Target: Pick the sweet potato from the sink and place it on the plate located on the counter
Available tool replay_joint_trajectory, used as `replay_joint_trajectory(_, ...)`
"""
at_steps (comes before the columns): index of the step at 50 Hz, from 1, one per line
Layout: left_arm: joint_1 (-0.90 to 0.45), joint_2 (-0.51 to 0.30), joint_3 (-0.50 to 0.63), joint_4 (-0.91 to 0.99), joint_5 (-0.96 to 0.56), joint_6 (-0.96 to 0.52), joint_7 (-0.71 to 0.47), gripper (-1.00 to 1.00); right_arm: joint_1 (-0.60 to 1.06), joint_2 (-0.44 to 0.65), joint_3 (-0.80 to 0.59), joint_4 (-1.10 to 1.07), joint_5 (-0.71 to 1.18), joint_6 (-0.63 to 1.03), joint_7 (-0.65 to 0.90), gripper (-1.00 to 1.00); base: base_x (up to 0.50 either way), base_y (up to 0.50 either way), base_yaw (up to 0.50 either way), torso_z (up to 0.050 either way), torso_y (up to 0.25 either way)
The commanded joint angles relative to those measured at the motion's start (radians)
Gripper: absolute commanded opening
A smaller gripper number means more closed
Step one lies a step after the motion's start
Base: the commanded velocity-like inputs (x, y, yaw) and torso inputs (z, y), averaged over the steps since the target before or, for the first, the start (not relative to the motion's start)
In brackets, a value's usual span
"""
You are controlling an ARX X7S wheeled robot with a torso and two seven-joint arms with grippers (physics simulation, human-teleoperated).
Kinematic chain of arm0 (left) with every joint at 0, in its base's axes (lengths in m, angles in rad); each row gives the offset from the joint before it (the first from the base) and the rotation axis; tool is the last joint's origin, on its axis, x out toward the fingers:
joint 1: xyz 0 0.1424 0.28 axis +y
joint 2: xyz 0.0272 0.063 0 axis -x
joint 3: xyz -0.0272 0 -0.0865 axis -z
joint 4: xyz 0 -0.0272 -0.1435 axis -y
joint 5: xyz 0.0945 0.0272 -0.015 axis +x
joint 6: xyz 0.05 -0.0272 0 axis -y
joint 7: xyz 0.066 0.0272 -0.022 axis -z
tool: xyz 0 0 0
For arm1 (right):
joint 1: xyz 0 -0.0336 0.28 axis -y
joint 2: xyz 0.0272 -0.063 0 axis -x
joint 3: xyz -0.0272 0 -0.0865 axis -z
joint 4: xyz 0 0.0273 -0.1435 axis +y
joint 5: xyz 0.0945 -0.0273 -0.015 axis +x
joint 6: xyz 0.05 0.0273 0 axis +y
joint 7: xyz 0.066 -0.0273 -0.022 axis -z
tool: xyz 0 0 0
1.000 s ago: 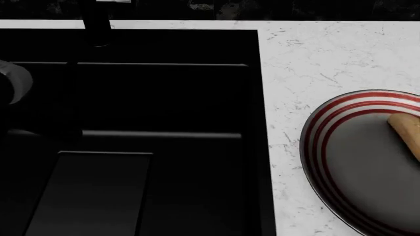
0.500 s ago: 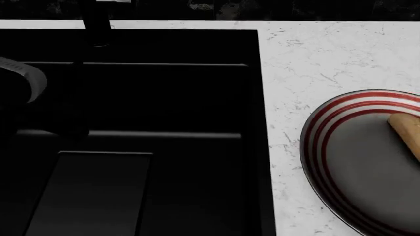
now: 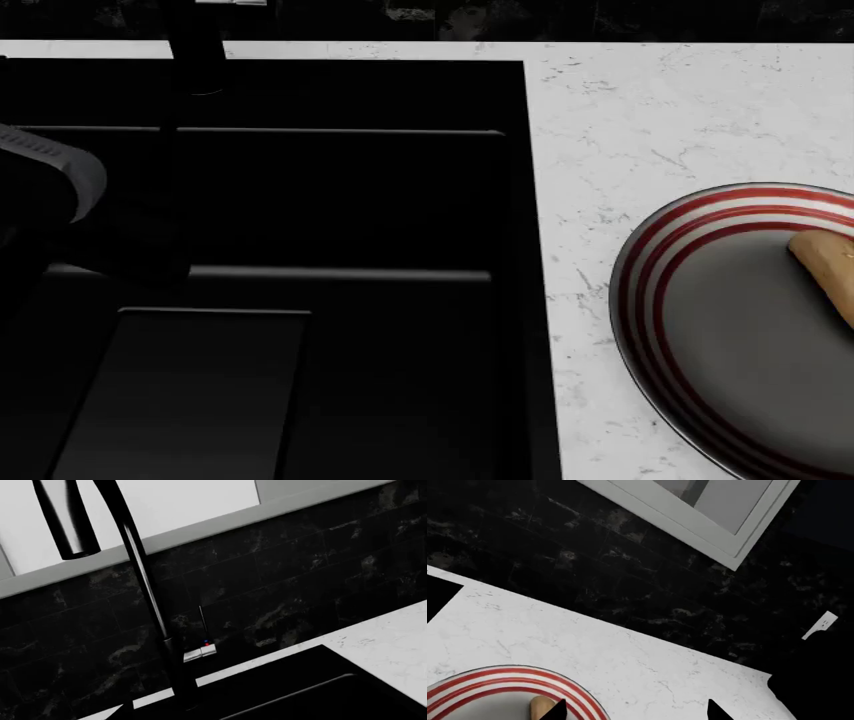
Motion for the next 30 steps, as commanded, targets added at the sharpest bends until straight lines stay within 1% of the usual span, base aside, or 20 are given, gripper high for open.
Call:
replay_joint_trajectory(1,0.013,-0.007,-0.006,0.007,-0.002,0.014,-0.002,1.00,0.039,0.004,0.054,-0.078,0.126,0.021,0.107,1.00,0.00,0.00,0.00,0.000,0.000)
replay_joint_trajectory(5,0.029,-0.014,-0.006,0.020,0.004,0.027,-0.003,1.00,0.038,0.004,0.060,-0.093,0.120,-0.008,0.067,1.00,0.00,0.00,0.00,0.000,0.000)
replay_joint_trajectory(9,0.022,-0.017,-0.010,0.018,-0.004,0.024,0.001,1.00,0.029,0.004,0.057,-0.094,0.104,-0.018,0.059,1.00,0.00,0.00,0.00,0.000,0.000)
replay_joint_trajectory(12,0.040,-0.023,0.003,0.014,0.017,0.049,0.010,1.00,0.019,0.004,0.052,-0.098,0.082,-0.029,0.042,1.00,0.00,0.00,0.00,0.000,0.000)
replay_joint_trajectory(15,0.024,-0.020,-0.003,0.027,-0.001,0.026,-0.002,1.00,0.034,0.004,0.072,-0.101,0.097,-0.022,0.017,1.00,0.00,0.00,0.00,0.000,0.000)
replay_joint_trajectory(19,0.040,-0.023,0.010,0.034,0.016,0.044,-0.001,1.00,0.063,0.004,0.108,-0.115,0.125,-0.013,0.051,1.00,0.00,0.00,0.00,0.000,0.000)
replay_joint_trajectory(24,0.047,-0.026,0.009,0.038,0.018,0.051,-0.003,1.00,0.005,0.004,0.059,-0.105,-0.011,-0.109,0.032,1.00,0.00,0.00,0.00,0.000,0.000)
replay_joint_trajectory(30,0.052,-0.033,-0.006,0.085,-0.006,0.026,-0.031,1.00,-0.002,0.004,0.061,-0.110,-0.017,-0.124,0.058,1.00,0.00,0.00,0.00,0.000,0.000)
